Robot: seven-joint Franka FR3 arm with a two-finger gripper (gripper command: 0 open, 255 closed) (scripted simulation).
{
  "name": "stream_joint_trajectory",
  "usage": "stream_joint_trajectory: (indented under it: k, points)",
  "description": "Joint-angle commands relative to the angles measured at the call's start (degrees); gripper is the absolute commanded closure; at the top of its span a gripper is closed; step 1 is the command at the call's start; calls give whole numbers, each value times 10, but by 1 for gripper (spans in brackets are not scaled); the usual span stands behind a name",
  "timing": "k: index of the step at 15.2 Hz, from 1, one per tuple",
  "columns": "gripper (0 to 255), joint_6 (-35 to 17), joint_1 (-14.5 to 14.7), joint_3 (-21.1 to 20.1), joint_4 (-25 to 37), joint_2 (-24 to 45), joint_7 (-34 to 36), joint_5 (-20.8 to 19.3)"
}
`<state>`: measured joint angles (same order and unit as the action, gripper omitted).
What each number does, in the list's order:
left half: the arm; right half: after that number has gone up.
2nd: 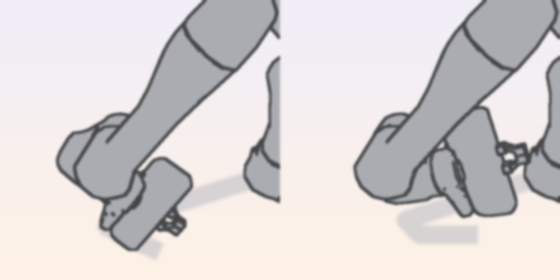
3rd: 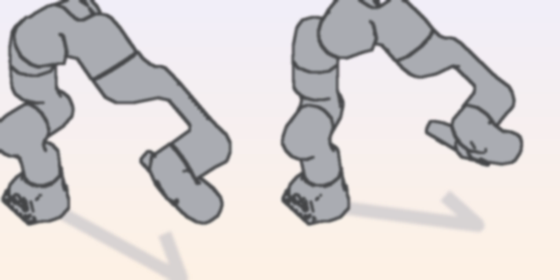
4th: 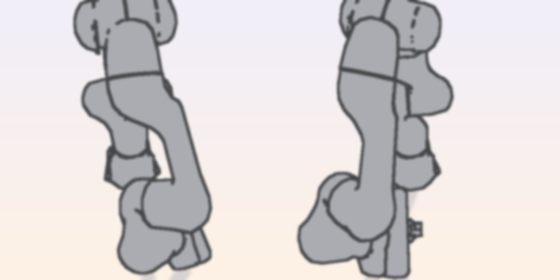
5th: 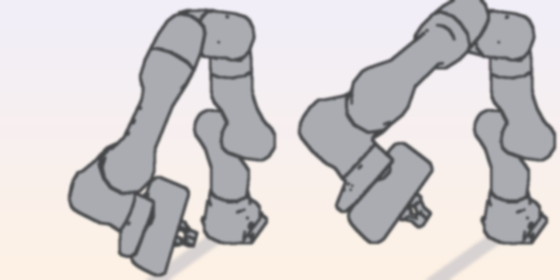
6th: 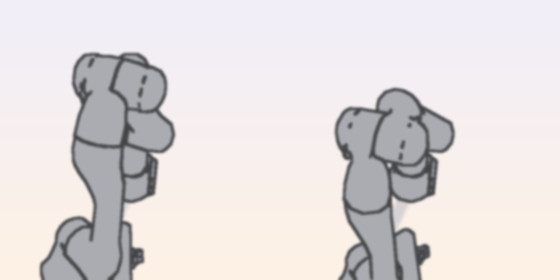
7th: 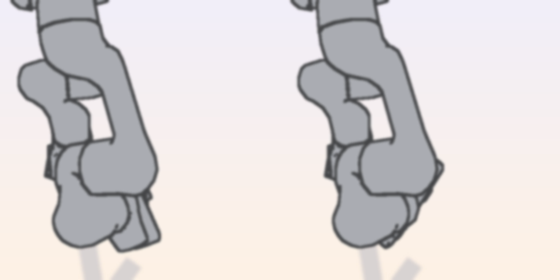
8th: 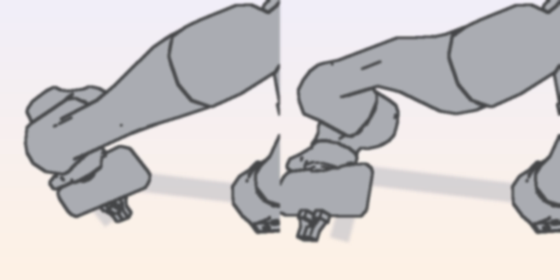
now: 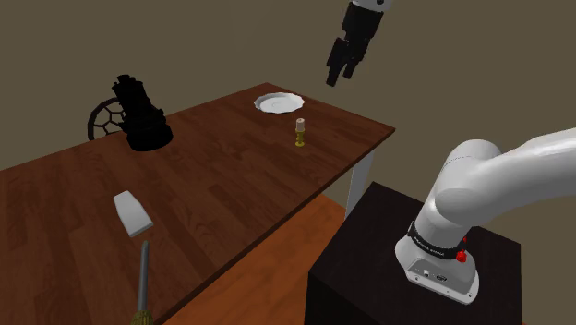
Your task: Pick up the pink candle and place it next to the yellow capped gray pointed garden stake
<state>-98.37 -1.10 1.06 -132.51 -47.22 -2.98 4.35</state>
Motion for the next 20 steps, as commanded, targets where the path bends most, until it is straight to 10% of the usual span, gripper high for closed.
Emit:
stream_joint_trajectory:
  k: [1,20]
  points:
    - [0,0,0,0,0,0,0,0]
    - [0,-202,-37,59,71,359,-53,-38]
